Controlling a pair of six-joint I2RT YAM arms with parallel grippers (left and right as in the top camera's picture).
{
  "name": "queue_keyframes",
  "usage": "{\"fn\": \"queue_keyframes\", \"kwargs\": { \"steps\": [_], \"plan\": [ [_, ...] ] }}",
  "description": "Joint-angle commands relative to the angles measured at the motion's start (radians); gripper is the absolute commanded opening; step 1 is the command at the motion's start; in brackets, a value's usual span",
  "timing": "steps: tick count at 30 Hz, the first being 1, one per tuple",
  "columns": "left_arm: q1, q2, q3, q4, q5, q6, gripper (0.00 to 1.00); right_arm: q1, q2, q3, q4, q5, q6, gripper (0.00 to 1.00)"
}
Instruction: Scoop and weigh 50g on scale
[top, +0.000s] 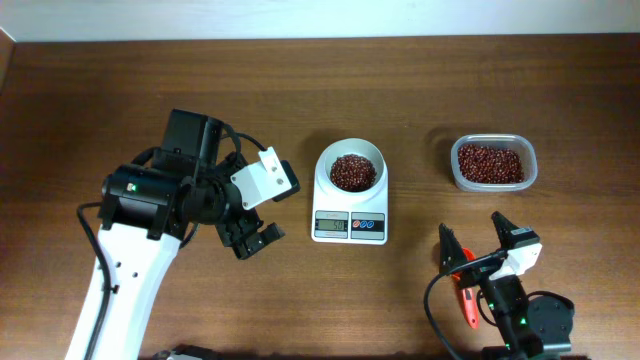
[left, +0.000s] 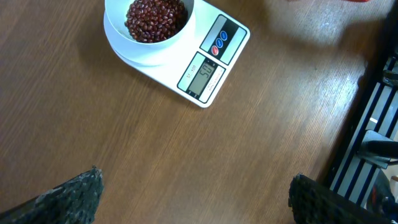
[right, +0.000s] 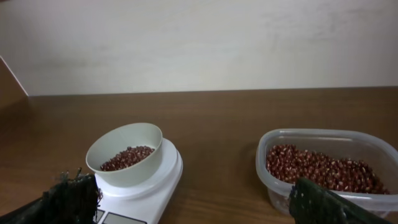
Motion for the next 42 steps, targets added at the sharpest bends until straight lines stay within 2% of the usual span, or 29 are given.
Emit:
{"fn": "queue_keyframes", "kwargs": {
  "steps": [1,9,13,19,25,39,42],
  "plan": [
    [0.004,-0.015,-0.003,0.000,0.004,0.008,0.99,0.033,-0.011,-0.029,0.007,0.043,-0.012,0.99],
    [0.004,-0.015,-0.003,0.000,0.004,0.008,0.99,0.111,-0.011,-0.058,0.008,0.171,-0.013,0.99],
    [0.004,-0.015,-0.003,0.000,0.004,0.008,0.99,0.108,-0.011,-0.059,0.006,0.187,-0.126,0.99],
    [0.004,-0.015,-0.003,0.000,0.004,0.008,0.99,0.042,-0.011,-0.060,0.006,0.199,-0.177,0.99],
    [0.004,-0.015,-0.003,0.000,0.004,0.008,0.99,0.037,-0.011,-0.060,0.000,0.244,-0.243,0.99],
    [0.004,-0.015,-0.003,0.000,0.004,0.008,0.99,0.023,-0.011,-0.060,0.003,0.227,-0.243,0.99],
    [0.004,-0.015,-0.003,0.000,0.004,0.008,0.99,0.024,-0.011,-0.060,0.003,0.277,-0.243,0.99]
  ]
}}
